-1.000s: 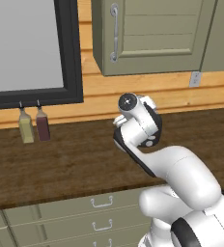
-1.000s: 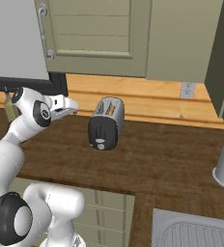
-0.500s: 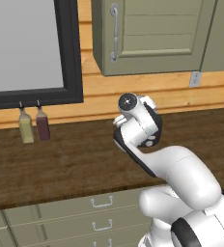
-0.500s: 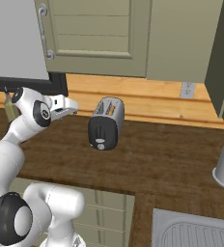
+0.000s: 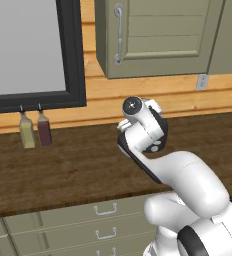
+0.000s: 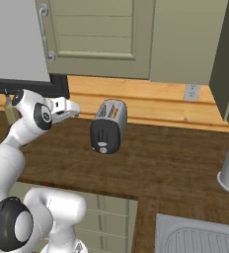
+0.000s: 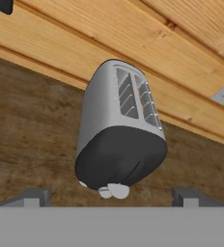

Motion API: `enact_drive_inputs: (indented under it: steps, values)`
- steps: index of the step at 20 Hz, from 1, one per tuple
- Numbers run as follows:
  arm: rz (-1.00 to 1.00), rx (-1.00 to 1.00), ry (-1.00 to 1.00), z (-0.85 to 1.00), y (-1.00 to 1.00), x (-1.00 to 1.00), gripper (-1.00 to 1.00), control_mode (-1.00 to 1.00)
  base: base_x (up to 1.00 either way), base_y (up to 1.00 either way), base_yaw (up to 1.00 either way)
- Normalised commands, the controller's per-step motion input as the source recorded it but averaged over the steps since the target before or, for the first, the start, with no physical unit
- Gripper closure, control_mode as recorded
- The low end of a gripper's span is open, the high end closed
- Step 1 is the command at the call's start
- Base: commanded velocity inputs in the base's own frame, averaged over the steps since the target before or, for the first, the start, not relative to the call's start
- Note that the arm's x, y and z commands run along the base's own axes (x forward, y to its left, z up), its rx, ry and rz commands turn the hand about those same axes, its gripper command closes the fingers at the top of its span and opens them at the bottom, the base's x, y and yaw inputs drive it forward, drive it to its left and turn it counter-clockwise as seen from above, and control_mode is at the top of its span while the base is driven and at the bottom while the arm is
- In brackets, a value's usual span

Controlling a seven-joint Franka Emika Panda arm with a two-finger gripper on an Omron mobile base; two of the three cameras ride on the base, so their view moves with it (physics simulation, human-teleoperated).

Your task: Start the toaster. Once the lever pops up, take the bread to the plate on the dining counter.

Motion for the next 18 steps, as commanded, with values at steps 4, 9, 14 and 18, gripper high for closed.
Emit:
enact_drive_inputs:
  steps: [4,9,14,18]
  values:
    - [0.0,0.0,0.0,0.0,0.0,0.0,-1.0,-1.0,0.0,0.0,0.0]
    - [0.0,0.0,0.0,0.0,0.0,0.0,-1.0,-1.0,0.0,0.0,0.0]
    - [0.0,0.0,0.0,0.0,0.0,0.0,-1.0,-1.0,0.0,0.0,0.0]
    - [0.0,0.0,0.0,0.0,0.0,0.0,-1.0,-1.0,0.0,0.0,0.0]
